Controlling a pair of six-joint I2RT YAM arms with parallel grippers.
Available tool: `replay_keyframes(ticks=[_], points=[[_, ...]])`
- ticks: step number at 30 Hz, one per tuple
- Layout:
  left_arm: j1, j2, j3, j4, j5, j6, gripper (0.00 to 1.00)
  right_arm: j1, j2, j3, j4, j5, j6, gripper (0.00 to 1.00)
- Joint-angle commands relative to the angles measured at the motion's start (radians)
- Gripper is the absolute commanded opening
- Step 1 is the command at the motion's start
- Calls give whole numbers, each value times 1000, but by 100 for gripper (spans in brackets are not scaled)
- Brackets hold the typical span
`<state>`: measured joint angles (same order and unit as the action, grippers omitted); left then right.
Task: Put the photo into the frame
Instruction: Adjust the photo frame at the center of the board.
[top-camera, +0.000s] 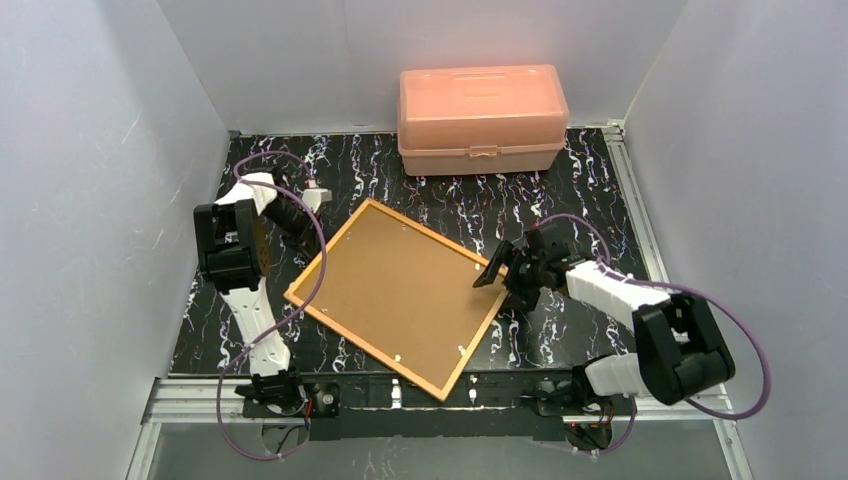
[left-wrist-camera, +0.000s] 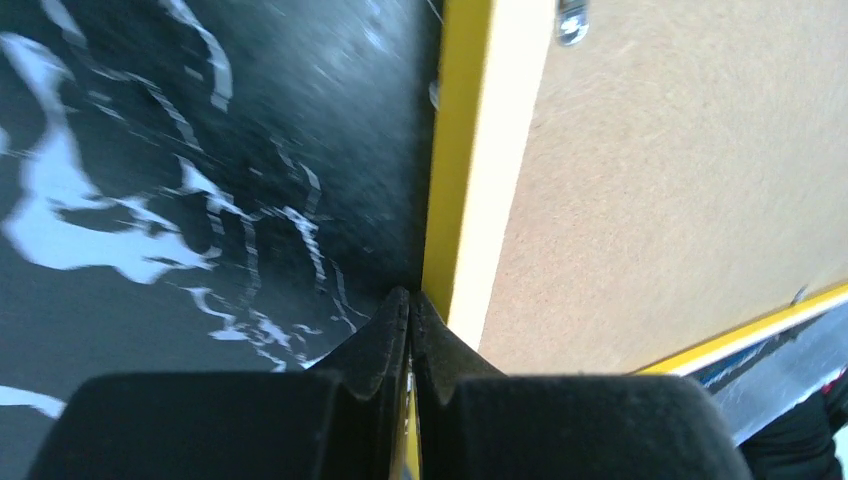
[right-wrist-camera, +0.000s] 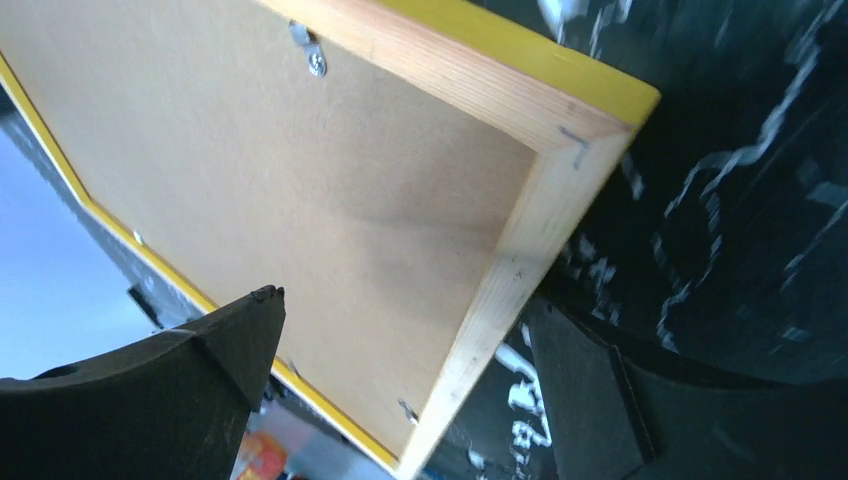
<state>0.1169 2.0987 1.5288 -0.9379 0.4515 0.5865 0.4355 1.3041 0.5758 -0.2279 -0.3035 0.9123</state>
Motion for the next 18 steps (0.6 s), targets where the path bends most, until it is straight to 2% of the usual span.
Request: replay_keyframes(ticks=[1, 6, 12, 18], points=[[-21, -81, -118, -94, 68, 116, 0, -62, 70, 146, 80, 27, -93, 99], [-49, -153, -221, -129, 102, 185, 1, -132, 151, 238, 67, 45, -162, 99], [-102, -169, -297, -106, 143, 158, 1, -175, 247, 302, 86, 43, -182, 99], [-173, -171, -264, -75, 198, 49, 0, -188, 165, 316, -8, 161, -224, 99]])
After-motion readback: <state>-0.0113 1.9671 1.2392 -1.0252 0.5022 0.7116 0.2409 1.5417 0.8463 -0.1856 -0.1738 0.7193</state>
